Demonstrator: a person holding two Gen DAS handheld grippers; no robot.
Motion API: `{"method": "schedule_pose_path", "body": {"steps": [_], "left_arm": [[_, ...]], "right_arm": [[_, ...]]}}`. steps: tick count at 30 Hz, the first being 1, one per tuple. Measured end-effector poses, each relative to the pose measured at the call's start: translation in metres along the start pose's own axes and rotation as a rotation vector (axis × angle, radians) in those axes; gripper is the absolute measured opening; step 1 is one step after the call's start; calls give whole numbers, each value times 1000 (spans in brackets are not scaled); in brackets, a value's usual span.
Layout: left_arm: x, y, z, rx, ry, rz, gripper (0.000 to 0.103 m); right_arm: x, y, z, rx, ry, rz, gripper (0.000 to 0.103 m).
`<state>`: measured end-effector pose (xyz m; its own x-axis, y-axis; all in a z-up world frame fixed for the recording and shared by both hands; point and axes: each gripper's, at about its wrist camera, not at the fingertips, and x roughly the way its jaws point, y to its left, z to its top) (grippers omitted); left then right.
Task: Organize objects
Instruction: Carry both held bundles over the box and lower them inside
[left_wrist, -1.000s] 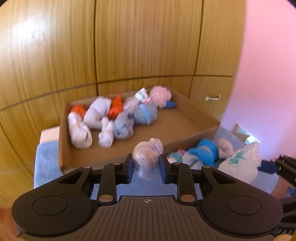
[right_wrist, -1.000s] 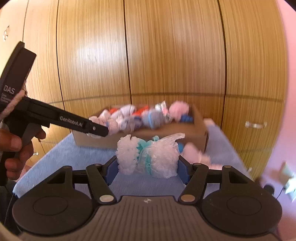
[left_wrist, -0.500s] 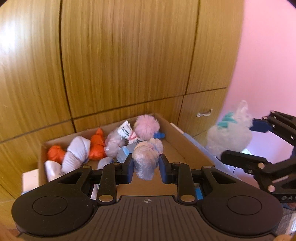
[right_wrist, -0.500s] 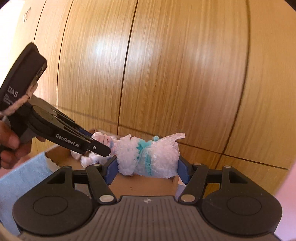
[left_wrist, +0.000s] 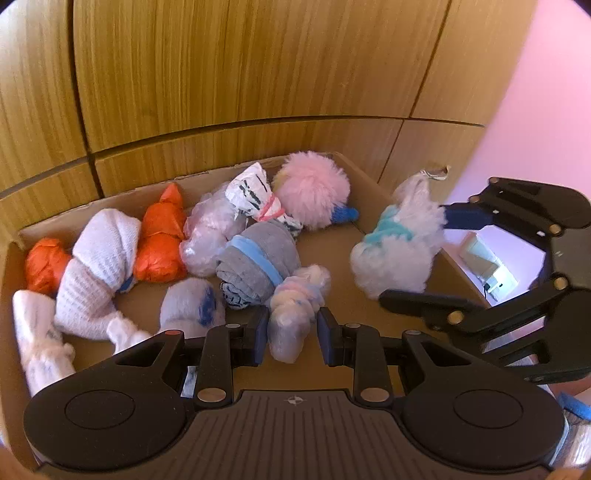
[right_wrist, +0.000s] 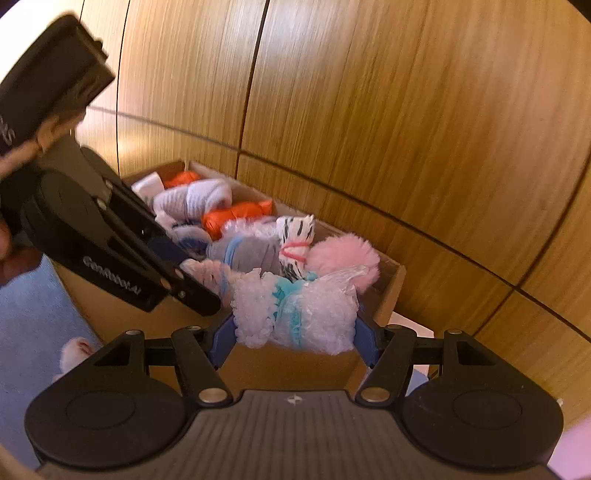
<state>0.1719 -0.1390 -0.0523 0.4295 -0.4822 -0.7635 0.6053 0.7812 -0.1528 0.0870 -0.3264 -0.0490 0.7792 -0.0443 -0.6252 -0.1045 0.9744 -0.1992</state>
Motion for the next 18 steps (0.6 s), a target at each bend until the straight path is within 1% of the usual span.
{"method": "schedule_pose_path", "body": {"steps": [6, 8, 13, 14, 16, 17, 18], "left_arm": [[10, 9, 3, -37, -1, -11, 34], [11, 7, 3, -25, -2, -7, 35], [13, 5, 5, -27, 1, -4, 35], [13, 4, 5, -23, 2, 1, 35], [12, 2, 6, -9, 5, 6, 39], [11, 1, 5, -8, 4, 6, 44], [11, 1, 5, -11, 6, 3, 46]], "right_arm": [[23, -4, 0, -25, 45, 28, 62], [30, -4, -2, -32, 65, 36, 62], [41, -6, 3, -22, 102, 58, 66], [41, -5, 3, -34, 112, 49, 67], [43, -4, 4, -51, 121, 43, 72], [44, -3, 4, -55, 125, 46, 77], [45, -3, 4, -58, 128, 52, 84]]}}
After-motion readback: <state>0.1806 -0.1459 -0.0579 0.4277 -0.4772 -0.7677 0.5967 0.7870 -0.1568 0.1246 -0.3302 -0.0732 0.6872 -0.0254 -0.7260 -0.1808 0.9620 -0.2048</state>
